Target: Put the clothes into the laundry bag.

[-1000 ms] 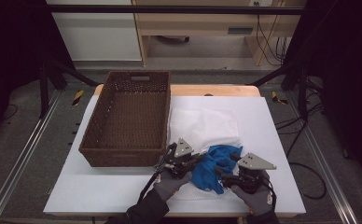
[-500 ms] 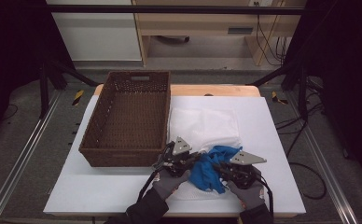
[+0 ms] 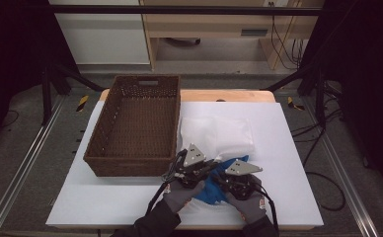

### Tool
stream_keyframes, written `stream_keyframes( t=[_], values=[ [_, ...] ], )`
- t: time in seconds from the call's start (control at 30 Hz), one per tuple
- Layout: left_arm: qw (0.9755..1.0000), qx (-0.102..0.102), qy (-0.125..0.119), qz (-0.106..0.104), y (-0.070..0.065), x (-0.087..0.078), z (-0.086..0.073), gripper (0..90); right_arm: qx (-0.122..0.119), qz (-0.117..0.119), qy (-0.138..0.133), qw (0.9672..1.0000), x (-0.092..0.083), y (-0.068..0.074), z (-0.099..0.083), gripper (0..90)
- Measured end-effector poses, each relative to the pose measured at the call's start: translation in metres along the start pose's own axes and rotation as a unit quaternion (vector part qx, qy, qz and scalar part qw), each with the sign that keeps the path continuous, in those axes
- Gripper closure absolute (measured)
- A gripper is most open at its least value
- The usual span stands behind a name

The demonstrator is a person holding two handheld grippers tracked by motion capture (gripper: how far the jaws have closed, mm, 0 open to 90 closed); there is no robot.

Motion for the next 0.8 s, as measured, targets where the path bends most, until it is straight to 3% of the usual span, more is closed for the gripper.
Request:
stream_keyframes(
  t=[0.03,0.1,0.2,0.27,0.3,0.43,0.5,0.53,0.57,0.63,0.73,0.77,0.8],
  values=[
    [1.0,0.0,0.0,-0.001,-0.002,0.0,-0.003,88.8,-0.001,-0.037,0.01,0.9993,0.008,-0.011,-0.003,76.5],
    [1.0,-0.001,0.002,-0.001,-0.002,0.0,-0.007,88.8,-0.002,-0.045,0.011,0.9989,0.011,-0.014,-0.005,75.4],
    [1.0,-0.005,0.006,0.002,0.002,0.001,-0.013,88.8,0.006,-0.034,-0.002,0.9994,0.01,-0.013,-0.005,69.2],
    [0.9999,-0.013,0.007,0.003,0.006,0.0,-0.017,88.7,0.006,-0.025,-0.018,0.9995,0.002,-0.012,-0.001,64.7],
    [0.9998,-0.015,0.008,0.005,0.007,0.0,-0.018,88.7,0.014,-0.01,-0.039,0.9991,-0.012,-0.01,0.004,59.8],
    [0.9998,-0.016,0.01,0.009,0.012,-0.001,-0.021,88.7,0.016,-0.008,-0.061,0.998,-0.032,-0.013,0.008,52.2],
    [0.9998,-0.017,0.012,0.009,0.012,-0.001,-0.022,88.7,0.021,-0.011,-0.069,0.9973,-0.039,-0.015,0.006,43.2],
    [0.9997,-0.016,0.012,0.01,0.012,-0.001,-0.022,88.7,0.027,-0.001,-0.066,0.9975,-0.037,-0.012,0.002,31.0],
    [0.9997,-0.016,0.014,0.009,0.012,0.0,-0.022,88.7,0.027,-0.001,-0.066,0.9975,-0.037,-0.012,0.002,31.0],
    [0.9997,-0.016,0.013,0.009,0.012,0.0,-0.022,88.7,0.026,0.015,-0.047,0.9985,-0.024,0.001,-0.006,22.3],
    [0.9998,-0.017,0.01,0.01,0.013,0.0,-0.022,88.8,0.018,0.017,-0.027,0.9993,-0.012,0.01,-0.013,20.4],
    [0.9997,-0.019,0.009,0.01,0.013,-0.001,-0.021,88.7,0.007,0.006,-0.009,0.9999,-0.004,0.011,-0.02,24.9],
    [0.9997,-0.019,0.009,0.01,0.013,-0.001,-0.021,88.7,0.007,0.006,-0.009,0.9999,-0.004,0.011,-0.02,24.9]
  ],
)
Point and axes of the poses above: each handheld gripper's, and its own axes: x roughly forward along the jaws, z roughly out of its top, y roughly to its left, the point moved 10 cm from there along x, roughly forward along the jaws, and after that the axes turned 8 degrees about -y, right-handed, at the moved point
